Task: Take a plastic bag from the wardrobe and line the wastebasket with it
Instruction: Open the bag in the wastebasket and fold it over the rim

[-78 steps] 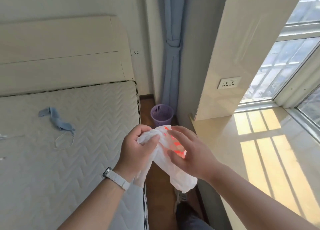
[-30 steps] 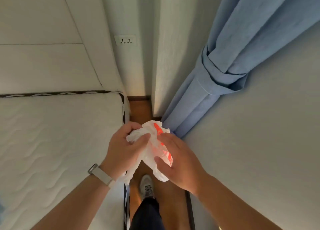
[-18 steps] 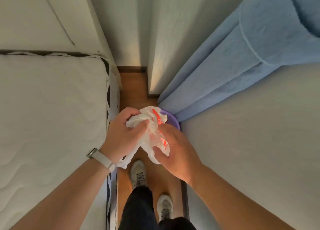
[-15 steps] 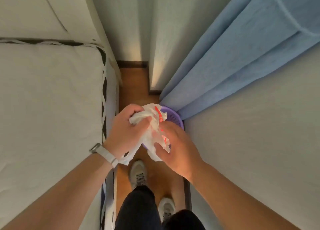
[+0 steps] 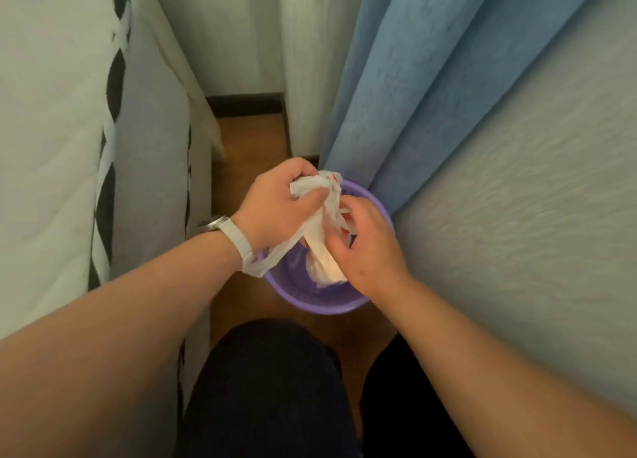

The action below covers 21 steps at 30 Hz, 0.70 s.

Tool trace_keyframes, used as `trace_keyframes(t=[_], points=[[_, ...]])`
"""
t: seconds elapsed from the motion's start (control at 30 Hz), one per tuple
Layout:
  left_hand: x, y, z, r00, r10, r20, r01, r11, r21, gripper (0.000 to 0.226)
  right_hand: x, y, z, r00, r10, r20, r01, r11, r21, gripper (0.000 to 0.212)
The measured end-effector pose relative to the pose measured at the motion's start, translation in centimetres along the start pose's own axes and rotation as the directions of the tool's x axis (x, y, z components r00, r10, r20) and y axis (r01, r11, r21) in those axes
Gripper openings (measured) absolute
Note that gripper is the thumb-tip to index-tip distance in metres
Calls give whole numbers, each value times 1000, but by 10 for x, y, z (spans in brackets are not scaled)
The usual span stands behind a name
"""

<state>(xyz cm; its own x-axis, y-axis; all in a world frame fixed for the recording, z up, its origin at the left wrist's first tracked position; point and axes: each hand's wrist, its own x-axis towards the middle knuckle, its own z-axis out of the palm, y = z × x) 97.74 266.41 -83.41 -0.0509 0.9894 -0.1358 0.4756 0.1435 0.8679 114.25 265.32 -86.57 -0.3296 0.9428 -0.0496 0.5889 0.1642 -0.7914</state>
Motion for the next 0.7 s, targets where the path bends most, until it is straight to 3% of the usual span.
trace_keyframes(t=[0.1,0.27,0.47,0.7], points=[[1,-12,5,998,32,46,-34,998,43,9,5,21,9,997,-13,-80,11,1000,-26,26],[3,-10,21,992,107,64,-107,994,5,8,13,35,17,967,-131,-221,119,991,-65,9],[14,-7,15,980,148,134,-159,985,73,12,2,54,15,904,-117,-410,110,993,-41,5],[27,-20,-1,982,167,89,-188,916,354,13,-8,71,8,959,-87,-271,77,996,-46,6]])
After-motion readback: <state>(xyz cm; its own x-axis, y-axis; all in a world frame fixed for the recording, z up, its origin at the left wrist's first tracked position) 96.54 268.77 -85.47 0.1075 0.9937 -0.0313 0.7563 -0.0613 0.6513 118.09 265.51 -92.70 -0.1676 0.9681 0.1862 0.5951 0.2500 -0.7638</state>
